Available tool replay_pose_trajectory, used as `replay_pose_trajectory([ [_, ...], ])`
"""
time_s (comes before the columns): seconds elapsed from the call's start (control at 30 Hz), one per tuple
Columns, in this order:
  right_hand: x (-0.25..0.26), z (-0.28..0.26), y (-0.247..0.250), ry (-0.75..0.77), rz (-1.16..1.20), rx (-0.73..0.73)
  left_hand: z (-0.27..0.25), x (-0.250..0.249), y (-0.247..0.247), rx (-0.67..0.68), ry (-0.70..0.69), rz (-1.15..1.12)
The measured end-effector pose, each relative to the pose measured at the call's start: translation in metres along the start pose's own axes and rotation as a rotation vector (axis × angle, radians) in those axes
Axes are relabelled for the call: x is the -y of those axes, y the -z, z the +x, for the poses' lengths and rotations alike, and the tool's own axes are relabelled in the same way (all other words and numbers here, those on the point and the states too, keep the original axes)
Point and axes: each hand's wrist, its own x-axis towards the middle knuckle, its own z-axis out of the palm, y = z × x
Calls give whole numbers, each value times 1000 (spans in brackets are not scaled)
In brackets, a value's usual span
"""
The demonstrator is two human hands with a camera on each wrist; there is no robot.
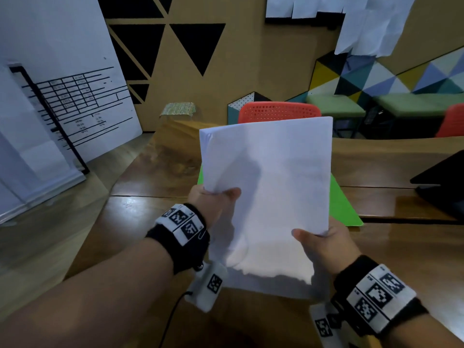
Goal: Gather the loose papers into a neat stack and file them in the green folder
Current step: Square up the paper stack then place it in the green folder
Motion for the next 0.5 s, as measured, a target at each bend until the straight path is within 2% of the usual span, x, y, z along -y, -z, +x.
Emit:
replay_pose_trajectory([
  [0.1,-3,25,7,-27,34,-56,27,-2,-16,52,8,59],
  [0.2,-8,50,23,-95,111,-50,64,5,-20,179,14,168],
  [0.27,-11,66,33,-147,197,-79,92,16,-14,209,31,387],
  [0.37,-15,90,50,-234,261,-116,138,47,3,146,191,866],
  [0.43,-19,105,60,-276,251,-153,150,57,8,130,314,1066],
  [0.5,-25,119,66,-311,201,-181,156,63,6,156,371,1207],
])
